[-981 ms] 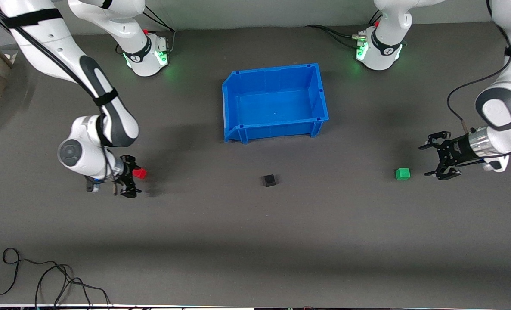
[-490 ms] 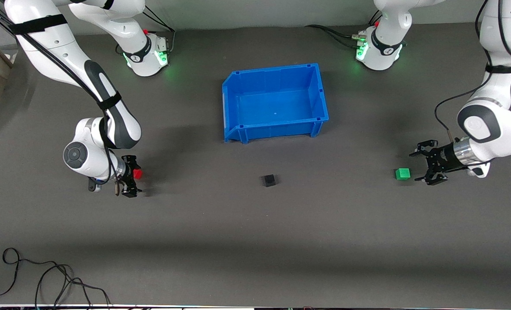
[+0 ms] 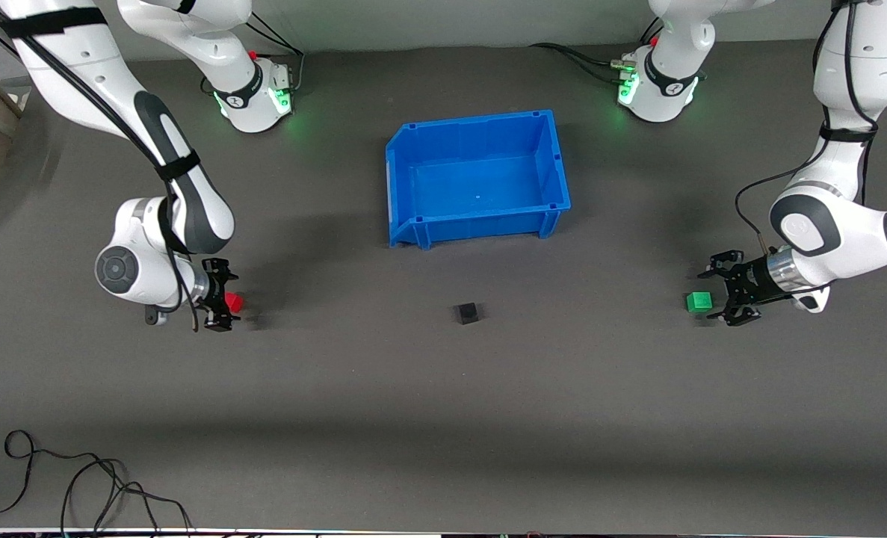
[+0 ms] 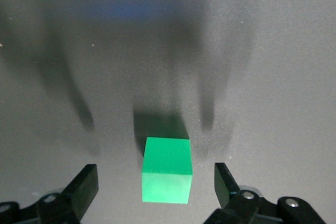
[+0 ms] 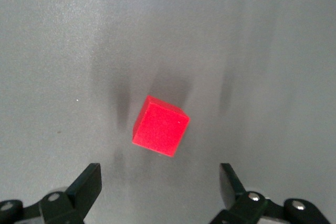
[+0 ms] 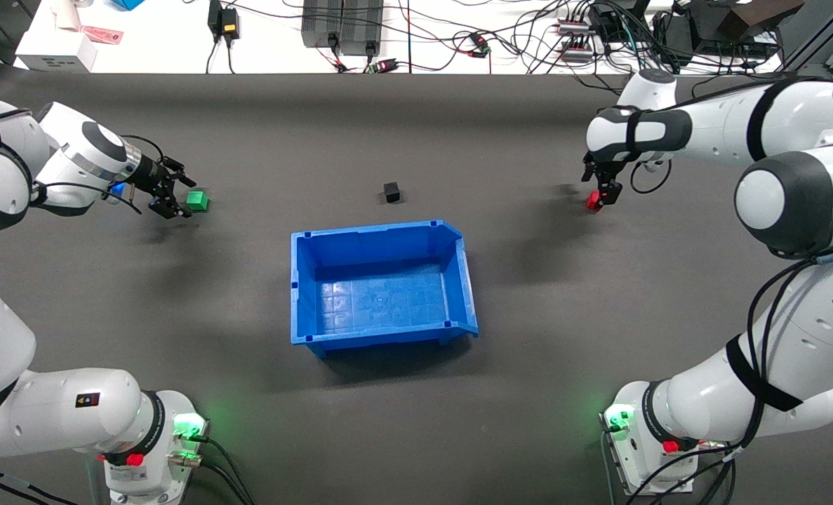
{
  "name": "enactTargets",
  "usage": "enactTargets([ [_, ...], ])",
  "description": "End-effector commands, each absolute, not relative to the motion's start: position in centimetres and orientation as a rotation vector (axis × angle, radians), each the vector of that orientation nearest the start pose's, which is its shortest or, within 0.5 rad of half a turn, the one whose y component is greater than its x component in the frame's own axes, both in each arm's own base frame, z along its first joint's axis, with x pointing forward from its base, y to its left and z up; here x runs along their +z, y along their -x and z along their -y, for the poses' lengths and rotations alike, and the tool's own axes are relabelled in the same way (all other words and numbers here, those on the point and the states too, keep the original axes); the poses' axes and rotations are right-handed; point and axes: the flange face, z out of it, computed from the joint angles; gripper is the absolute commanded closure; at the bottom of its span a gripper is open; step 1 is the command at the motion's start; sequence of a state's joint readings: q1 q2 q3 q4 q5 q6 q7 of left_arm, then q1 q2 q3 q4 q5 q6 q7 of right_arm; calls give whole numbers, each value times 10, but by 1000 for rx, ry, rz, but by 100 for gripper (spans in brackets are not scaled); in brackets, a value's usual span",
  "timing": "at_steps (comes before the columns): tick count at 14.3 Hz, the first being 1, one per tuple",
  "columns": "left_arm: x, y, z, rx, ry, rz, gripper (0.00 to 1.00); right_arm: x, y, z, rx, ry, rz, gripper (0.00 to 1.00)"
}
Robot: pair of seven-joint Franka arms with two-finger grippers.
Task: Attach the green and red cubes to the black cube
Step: 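Grasp the red cube with the right gripper while the left gripper reaches the green cube, then grasp the green cube with the left gripper and carry it toward the black cube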
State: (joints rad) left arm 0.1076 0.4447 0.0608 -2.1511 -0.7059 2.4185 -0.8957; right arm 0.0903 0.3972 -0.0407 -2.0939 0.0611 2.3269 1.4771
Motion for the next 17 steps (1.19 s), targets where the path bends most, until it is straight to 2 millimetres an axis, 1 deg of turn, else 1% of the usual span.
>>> enactTargets([
  [1,177,-539,-89,-392,-1915,-2043,56,219,-558,-26,197,2474,-2143,1],
  [2,178,-540,-89,-393,-1915,-2041,68,218,-558,-24,178,2497,-2135,1],
  [3,182,-543,-89,-395,-1912,-2033,70,214,-558,-23,179,2500,-2138,2],
  [4,190,-549,-90,-383,-1907,-2025,70,202,-557,-20,198,2498,-2161,6],
  [5,198,-556,-90,-367,-1892,-2029,70,190,-557,-19,200,2490,-2175,7],
  [7,214,-573,-82,-390,-1871,-2015,70,185,-559,-19,177,2481,-2170,7],
  [8,224,-583,-70,-416,-1866,-2002,70,185,-559,-18,175,2481,-2170,7],
  [10,237,-595,-36,-463,-1894,-1959,70,186,-560,-18,160,2491,-2160,7],
  [12,243,-599,16,-471,-1963,-1880,70,182,-558,-17,159,2492,-2161,7],
  [13,243,-598,46,-483,-1988,-1841,71,182,-558,-16,157,2499,-2155,7],
  [14,243,-598,75,-497,-1993,-1808,75,182,-558,-15,147,2518,-2144,7],
  [15,243,-596,100,-506,-1996,-1783,75,181,-558,-13,130,2548,-2131,7],
  [16,244,-593,125,-502,-2007,-1760,75,181,-558,-8,124,2549,-2140,7],
  [17,242,-588,143,-516,-2009,-1758,76,180,-558,-6,123,2552,-2142,7],
])
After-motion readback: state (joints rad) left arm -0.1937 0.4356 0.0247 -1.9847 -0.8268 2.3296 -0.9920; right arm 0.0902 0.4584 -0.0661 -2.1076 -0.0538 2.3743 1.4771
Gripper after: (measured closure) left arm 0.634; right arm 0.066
